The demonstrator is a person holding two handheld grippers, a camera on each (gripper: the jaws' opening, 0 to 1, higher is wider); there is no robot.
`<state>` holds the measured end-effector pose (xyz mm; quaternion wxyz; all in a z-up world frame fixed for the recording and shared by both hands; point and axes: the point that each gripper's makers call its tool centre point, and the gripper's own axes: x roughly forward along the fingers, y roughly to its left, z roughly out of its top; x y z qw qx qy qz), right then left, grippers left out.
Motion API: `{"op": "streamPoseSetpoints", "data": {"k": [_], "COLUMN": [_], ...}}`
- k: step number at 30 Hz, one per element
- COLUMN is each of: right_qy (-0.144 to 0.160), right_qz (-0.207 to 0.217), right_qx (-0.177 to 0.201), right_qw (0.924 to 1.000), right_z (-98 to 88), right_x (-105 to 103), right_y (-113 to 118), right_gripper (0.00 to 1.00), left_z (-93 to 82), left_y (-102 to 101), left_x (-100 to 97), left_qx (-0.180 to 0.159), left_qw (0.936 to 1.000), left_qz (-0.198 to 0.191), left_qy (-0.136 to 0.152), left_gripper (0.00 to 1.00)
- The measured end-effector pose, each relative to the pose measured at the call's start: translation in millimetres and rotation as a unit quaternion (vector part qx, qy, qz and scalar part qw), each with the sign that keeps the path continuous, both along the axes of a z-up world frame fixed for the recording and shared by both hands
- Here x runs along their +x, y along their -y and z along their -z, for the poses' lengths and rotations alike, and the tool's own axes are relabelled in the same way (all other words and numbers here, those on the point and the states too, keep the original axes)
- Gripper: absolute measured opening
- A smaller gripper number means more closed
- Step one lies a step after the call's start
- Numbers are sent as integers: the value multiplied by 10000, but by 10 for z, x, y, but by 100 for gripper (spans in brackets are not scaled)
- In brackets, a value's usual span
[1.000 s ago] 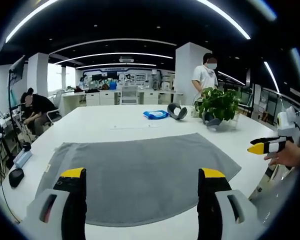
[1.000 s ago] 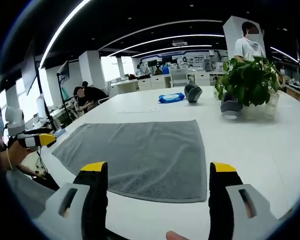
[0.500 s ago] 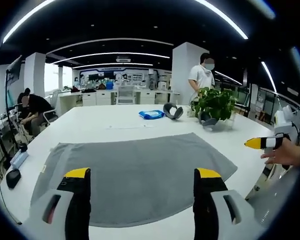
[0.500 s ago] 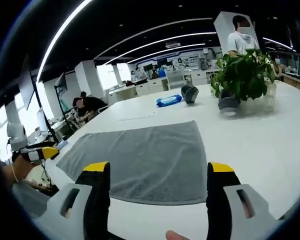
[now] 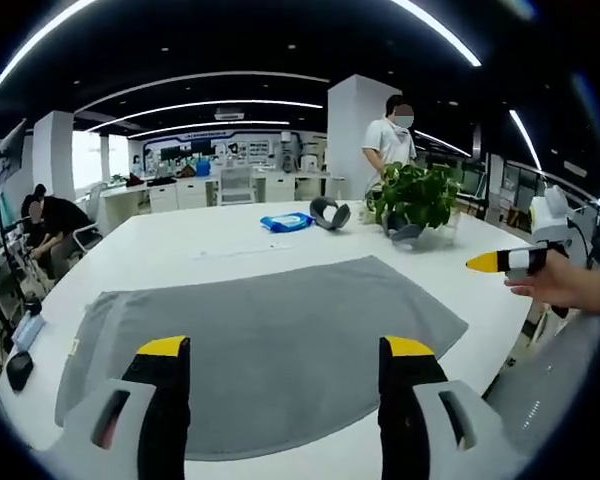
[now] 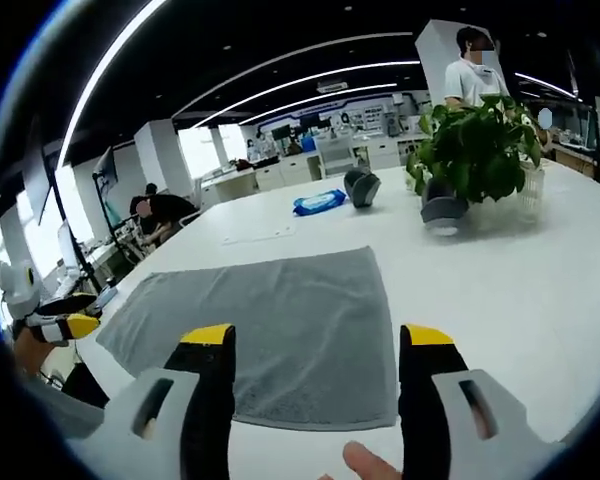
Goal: Fold the towel on the table until its edges align and the towel forms a compact rectangular stack.
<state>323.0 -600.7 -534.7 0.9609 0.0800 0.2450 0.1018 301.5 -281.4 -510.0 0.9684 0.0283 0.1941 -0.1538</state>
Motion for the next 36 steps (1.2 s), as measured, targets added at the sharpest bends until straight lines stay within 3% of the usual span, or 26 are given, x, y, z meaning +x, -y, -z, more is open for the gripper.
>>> {"op": "streamPoseSetpoints", "data": {"k": [4,6,7,9,16,20,23,26,28,33,36], "right_qy": [-115,-142,-509,-370,-645,-699,-960,-1213,-1350,-1964,-2228], "right_qz": [10,-63,-52,-62,-23,-7,121,253,253,274,263], "right_qx": [83,66,53,114,110,-28,-46,149,58,-69,50], "right_qw": [9999,9999,9987,9992,9979,9976,9953,9922,9905,9801,9745], "right_z": [45,109,196,165,276,313,426,525,590,845,981], "right_x": [38,23,-47,-6,-13,-25,-52,-110,-124,-177,-177], "right_y": [94,110,132,135,118,132,191,209,231,280,255], "right_gripper": [59,53,52,51,47,45,43,42,40,34,34], "left_z": [20,59,97,108,144,156,141,107,65,25,27], "left_y": [80,121,157,211,292,271,333,460,562,830,1004], "left_x": [69,97,101,131,169,298,419,549,637,856,986], "left_qx": [69,84,154,359,395,140,-16,30,67,-64,-61], "left_qw": [9999,9998,9994,9985,9971,9980,9981,9975,9967,9946,9928], "left_qz": [108,174,268,382,621,553,551,664,791,1018,1177], "left_qy": [-32,-69,-161,-143,-210,-266,-276,-253,-194,-208,-232], "left_gripper": [76,74,75,74,73,71,69,68,66,60,56]}}
